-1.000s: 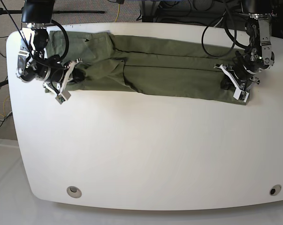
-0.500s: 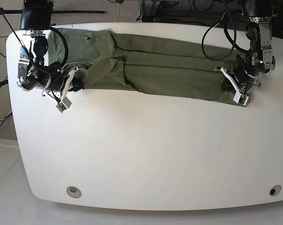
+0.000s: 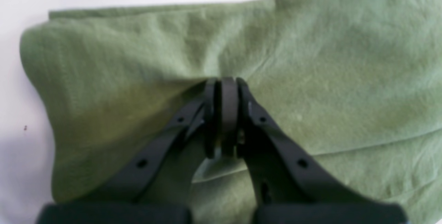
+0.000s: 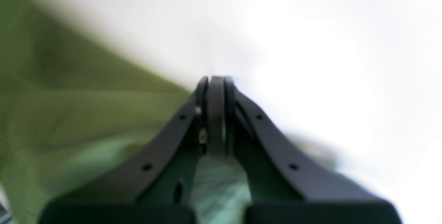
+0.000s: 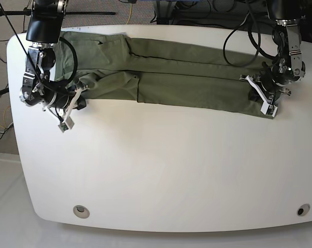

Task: Fold the T-shirt properly
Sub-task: 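Spread the strip with both grippers, right gripper pulling its end outward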

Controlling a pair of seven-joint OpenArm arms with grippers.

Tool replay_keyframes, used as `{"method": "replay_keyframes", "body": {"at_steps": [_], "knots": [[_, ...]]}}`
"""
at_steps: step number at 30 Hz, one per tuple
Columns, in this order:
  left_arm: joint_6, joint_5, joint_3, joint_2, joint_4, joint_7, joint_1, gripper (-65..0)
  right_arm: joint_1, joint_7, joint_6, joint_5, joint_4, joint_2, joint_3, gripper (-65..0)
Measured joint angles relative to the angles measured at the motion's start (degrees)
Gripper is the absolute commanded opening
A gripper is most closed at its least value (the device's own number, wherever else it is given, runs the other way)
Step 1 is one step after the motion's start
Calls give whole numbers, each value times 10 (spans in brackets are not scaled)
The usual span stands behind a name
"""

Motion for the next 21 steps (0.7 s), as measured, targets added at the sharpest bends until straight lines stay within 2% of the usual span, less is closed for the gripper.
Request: {"method": "replay_keyframes", "body": {"at_steps": [5, 8, 14, 18, 21], "knots": [[0, 0, -3, 0, 0, -1, 0, -645, 5, 7, 4, 3, 1, 1, 10, -650], [0, 3, 2, 0, -1, 3, -3, -646, 2, 3, 4, -13, 14, 4, -9, -650], [0, 3, 2, 0, -1, 2, -3, -645, -3, -5, 5, 9, 47, 4, -22, -636], [0, 2, 2, -1, -1, 1, -2, -646, -10, -9, 5, 11, 62, 10, -23, -519], [1, 2, 2, -4, -1, 1, -2, -644, -19, -22, 5, 13, 61, 18, -22, -385]]}}
